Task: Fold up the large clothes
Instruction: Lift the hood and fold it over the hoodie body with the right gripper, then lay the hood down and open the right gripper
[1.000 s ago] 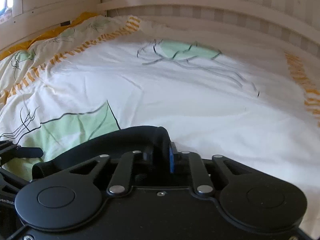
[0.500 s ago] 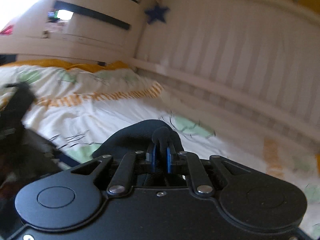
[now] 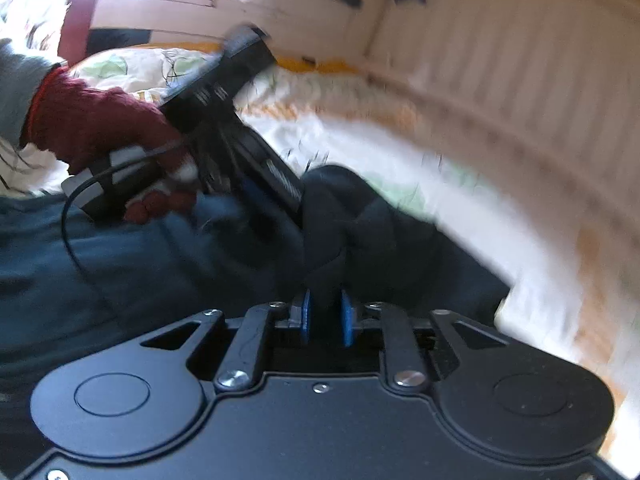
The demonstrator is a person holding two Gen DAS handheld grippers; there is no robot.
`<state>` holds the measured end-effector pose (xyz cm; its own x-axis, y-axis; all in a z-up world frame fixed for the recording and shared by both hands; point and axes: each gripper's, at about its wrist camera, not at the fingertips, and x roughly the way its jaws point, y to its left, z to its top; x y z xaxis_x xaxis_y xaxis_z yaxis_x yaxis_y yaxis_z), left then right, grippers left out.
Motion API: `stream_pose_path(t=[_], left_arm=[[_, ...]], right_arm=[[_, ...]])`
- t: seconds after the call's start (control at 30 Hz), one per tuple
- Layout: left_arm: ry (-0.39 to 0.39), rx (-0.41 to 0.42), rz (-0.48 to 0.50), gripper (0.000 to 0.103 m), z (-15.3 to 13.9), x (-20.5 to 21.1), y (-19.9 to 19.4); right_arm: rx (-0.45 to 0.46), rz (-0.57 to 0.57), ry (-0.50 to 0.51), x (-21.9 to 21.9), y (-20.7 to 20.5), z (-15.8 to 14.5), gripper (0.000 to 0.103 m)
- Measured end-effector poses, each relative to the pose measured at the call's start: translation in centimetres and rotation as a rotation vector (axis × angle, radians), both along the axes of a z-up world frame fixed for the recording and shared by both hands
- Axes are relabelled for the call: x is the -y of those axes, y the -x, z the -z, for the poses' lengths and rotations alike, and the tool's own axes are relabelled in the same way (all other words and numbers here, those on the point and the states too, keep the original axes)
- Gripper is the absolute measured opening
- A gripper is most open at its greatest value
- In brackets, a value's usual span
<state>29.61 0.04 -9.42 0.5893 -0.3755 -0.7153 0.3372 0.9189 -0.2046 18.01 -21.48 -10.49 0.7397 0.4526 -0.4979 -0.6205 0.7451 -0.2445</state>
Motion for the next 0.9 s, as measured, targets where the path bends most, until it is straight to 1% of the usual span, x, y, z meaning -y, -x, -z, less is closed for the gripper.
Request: stream_pose_path(t=[0.07, 0.1, 0.13, 0.17, 0.2, 0.27, 0.33, 0.37, 0.4, 0.5, 0.57, 0.67, 0.7, 0.77, 0.8, 0.83, 0.87, 0.9], left_arm=[[-0.009, 0.004, 0.024, 0.094, -0.7, -0.5, 0.2], [-0.018, 0.010, 0.034, 0.094, -1.0, -0.6, 0.6], [-0.028, 0.019, 0.042, 0.094, -1.4, -0.8, 1.1], [-0.033, 0.027, 0.047, 0.094, -1.8, -0.8, 1.2], [-0.034, 0.034, 0.052, 0.094, -2.2, -1.0, 1.4], [-0.026, 0.039, 0.052, 0.094, -2.6, -1.1, 1.9], [0.003, 0.028, 0.039, 0.094, -2.8, -1.2, 1.8], [0.030, 0.016, 0.028, 0.094, -2.9, -1.2, 1.8], [0.068, -0.003, 0.012, 0.094, -2.8, -1.2, 1.6], [0.184, -0.068, -0.038, 0.094, -2.6, -1.1, 1.2], [0.236, -0.101, -0.057, 0.094, -2.4, -0.8, 1.0], [0.267, -0.142, -0.085, 0.094, -1.4, -0.1, 0.5], [0.273, -0.156, -0.093, 0.094, -1.0, 0.1, 0.3], [0.284, -0.182, -0.106, 0.094, -0.3, 0.6, -0.1], [0.289, -0.188, -0.110, 0.093, -0.1, 0.9, -0.2], [0.284, -0.189, -0.114, 0.089, 0.1, 1.2, -0.4], [0.274, -0.184, -0.117, 0.082, 0.1, 1.4, -0.5], [0.258, -0.178, -0.119, 0.068, 0.0, 1.8, -0.5]], right_arm=[[-0.069, 0.030, -0.040, 0.6, -0.1, -0.3, 0.033], [-0.090, 0.049, -0.060, 0.9, -0.3, -0.7, 0.043], [-0.109, 0.076, -0.092, 1.3, -0.4, -1.2, 0.057], [-0.128, 0.107, -0.137, 2.0, -0.5, -1.6, 0.063], [-0.143, 0.145, -0.197, 2.7, -0.8, -2.2, 0.072], [-0.180, 0.227, -0.316, 4.0, -1.5, -3.3, 0.075], [-0.232, 0.329, -0.418, 5.1, -3.1, -3.8, 0.084], [-0.268, 0.388, -0.456, 5.6, -4.4, -3.9, 0.085], [-0.298, 0.431, -0.470, 5.9, -5.6, -3.8, 0.086], [-0.323, 0.538, -0.476, 6.0, -8.7, -3.3, 0.086], [-0.350, 0.581, -0.481, 6.2, -10.3, -2.8, 0.086], [-0.372, 0.635, -0.473, 5.9, -11.7, -2.1, 0.086], [-0.372, 0.648, -0.472, 6.3, -10.7, -1.4, 0.086], [-0.371, 0.670, -0.463, 6.2, -9.9, -0.4, 0.086], [-0.372, 0.678, -0.457, 6.1, -10.2, -0.1, 0.086], [-0.369, 0.683, -0.453, 6.0, -8.3, 0.5, 0.086], [-0.365, 0.688, -0.449, 6.0, -7.8, 0.8, 0.085], [-0.362, 0.691, -0.447, 6.0, -7.5, 0.8, 0.083]])
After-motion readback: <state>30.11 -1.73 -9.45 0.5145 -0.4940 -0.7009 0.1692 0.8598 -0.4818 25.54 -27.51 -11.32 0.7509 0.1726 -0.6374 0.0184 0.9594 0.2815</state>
